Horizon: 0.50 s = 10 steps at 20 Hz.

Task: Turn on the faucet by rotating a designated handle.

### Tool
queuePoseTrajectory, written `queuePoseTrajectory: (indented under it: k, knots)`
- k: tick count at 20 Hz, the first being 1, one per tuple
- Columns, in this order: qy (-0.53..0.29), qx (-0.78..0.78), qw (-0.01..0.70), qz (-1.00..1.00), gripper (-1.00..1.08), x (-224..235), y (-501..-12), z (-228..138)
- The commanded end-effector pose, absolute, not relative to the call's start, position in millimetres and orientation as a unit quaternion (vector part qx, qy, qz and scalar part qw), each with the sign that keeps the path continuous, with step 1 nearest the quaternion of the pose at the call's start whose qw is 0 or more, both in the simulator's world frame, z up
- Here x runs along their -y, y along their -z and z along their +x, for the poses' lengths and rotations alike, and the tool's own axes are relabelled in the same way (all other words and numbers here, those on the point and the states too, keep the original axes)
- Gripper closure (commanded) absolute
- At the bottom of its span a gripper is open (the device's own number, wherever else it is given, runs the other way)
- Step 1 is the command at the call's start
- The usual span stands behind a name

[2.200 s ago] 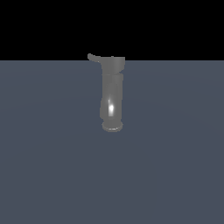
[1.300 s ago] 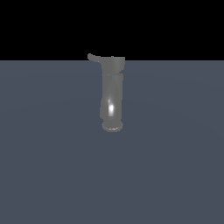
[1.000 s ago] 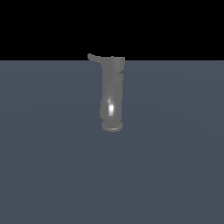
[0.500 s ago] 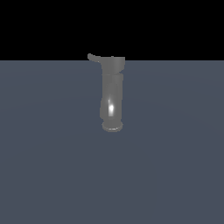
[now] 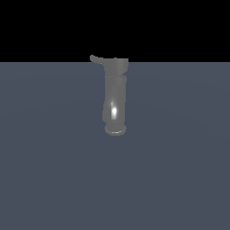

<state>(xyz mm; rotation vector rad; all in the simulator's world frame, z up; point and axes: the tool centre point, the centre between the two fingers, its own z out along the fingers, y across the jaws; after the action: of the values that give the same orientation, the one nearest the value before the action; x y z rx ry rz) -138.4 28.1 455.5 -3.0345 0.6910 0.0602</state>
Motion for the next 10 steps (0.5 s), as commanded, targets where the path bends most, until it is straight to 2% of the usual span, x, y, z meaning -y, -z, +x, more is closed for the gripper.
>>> queuePoseTrajectory:
  k: [1,10]
  knots:
    - [-0.021,-0.254,0.017,-0.967,1.08,-30,-451,-124]
    - [-0.025,-0.368,0.022,-0.929,1.08,-36,-430,-74]
